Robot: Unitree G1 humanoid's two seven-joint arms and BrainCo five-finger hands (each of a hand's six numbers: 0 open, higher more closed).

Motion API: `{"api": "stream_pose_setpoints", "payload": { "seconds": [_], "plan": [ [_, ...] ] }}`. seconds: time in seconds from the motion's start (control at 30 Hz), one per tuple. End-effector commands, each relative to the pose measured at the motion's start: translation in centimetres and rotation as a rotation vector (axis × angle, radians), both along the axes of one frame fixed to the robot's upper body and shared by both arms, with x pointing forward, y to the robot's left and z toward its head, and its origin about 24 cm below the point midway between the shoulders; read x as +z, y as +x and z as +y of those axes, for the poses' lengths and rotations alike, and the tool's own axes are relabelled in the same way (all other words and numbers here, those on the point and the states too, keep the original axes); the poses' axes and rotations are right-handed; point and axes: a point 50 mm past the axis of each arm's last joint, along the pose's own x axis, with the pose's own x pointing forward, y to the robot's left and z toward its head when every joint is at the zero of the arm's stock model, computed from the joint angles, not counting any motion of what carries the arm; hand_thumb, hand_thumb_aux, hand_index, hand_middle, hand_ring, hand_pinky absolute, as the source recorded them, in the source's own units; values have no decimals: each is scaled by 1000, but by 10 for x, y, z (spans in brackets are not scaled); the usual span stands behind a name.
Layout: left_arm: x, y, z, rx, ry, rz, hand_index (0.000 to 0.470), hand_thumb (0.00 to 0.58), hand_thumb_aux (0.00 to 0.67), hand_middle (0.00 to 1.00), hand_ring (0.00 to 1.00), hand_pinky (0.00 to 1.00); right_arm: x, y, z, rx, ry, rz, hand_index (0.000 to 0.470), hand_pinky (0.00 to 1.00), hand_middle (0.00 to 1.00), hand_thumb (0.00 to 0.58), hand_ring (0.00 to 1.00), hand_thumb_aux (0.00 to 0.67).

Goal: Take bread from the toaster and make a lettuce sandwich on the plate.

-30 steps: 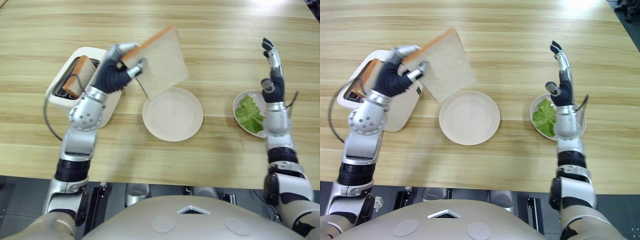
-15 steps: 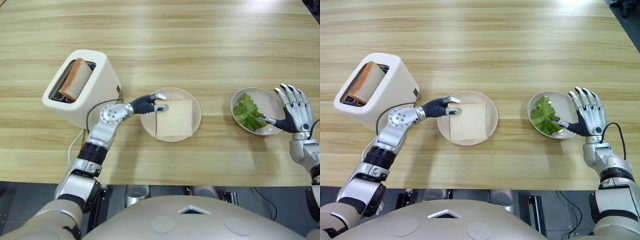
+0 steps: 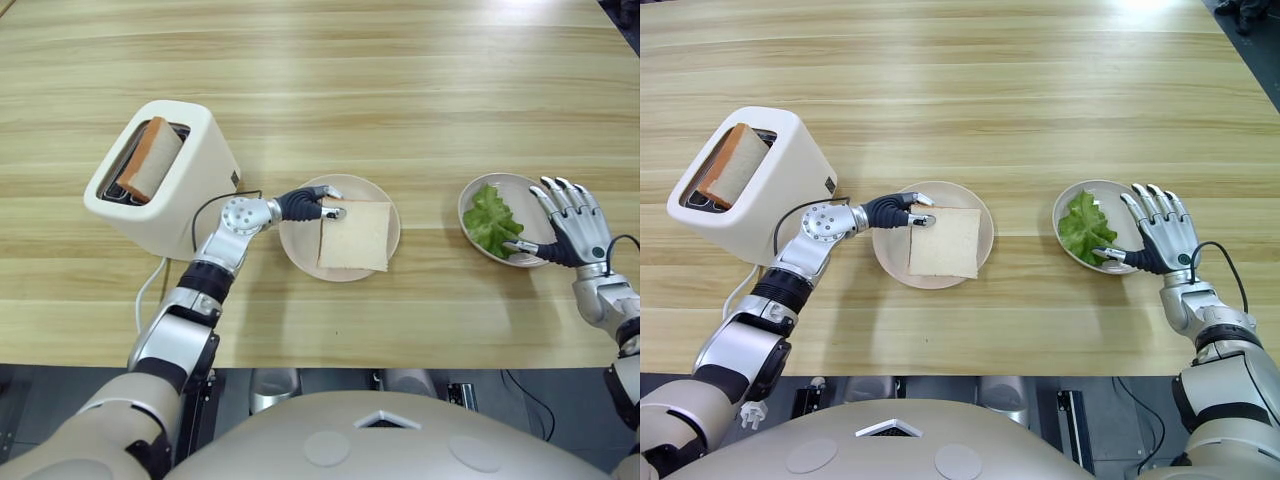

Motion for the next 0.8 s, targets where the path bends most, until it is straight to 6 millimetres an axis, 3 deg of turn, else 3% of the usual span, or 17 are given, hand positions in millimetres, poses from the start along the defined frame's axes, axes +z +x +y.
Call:
{"api": "stream_pose_setpoints", "payload": {
  "seconds": [0.03,0.23,0.43,0.7,0.8],
  "plan": [
    [0,3,1,14,7,-6,460,580,670,1000,1000,1000,-4,2,5,26,9,56,0,0,0,0,0,0],
    [-3,4,2,21,39,-11,460,580,670,1000,1000,1000,-7,3,9,40,18,75,0,0,0,0,0,0],
    [6,15,16,95,25,-36,460,580,670,1000,1000,1000,-9,3,11,46,26,85,0,0,0,0,0,0],
    [20,18,22,112,-156,18,460,580,670,1000,1000,1000,-11,4,13,45,26,93,0,0,0,0,0,0],
    [19,20,27,128,-136,22,460,580,670,1000,1000,1000,-11,4,13,43,29,95,0,0,0,0,0,0]
  ]
}}
